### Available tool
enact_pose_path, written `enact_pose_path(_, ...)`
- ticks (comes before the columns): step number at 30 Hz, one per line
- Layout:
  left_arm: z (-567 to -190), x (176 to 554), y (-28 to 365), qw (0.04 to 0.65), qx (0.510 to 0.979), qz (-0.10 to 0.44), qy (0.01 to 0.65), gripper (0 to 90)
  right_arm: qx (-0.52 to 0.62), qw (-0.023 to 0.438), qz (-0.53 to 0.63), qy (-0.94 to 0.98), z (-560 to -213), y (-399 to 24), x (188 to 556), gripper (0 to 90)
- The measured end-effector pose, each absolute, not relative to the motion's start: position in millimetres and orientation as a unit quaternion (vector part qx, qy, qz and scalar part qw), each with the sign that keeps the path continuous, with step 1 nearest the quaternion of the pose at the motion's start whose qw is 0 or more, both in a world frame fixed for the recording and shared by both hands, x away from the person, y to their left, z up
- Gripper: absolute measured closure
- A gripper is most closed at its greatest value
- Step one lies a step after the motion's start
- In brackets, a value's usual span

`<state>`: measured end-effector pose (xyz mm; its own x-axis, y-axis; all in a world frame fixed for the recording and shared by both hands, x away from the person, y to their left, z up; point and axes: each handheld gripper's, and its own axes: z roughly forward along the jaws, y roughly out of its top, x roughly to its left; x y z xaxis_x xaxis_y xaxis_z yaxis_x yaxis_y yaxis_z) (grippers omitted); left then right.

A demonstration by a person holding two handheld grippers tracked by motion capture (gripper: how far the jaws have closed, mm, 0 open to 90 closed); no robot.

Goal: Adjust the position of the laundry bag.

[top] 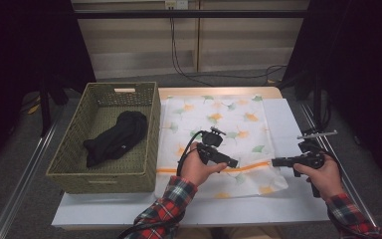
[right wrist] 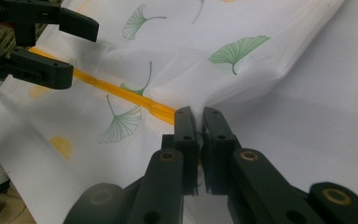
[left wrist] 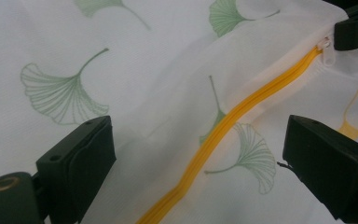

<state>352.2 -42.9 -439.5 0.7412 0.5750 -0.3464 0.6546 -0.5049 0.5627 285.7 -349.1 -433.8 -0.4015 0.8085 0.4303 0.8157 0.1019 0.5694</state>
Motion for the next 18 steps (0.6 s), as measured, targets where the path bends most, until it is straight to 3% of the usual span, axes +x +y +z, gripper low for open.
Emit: enact_pose_path(18, -437.4, 347.2, -64.8, 0.353, 0.871, -0.073, 0.334, 10.7, -0.546, 0.01, -0.384, -0.744, -429.0, -339.7, 289.7, 86.4)
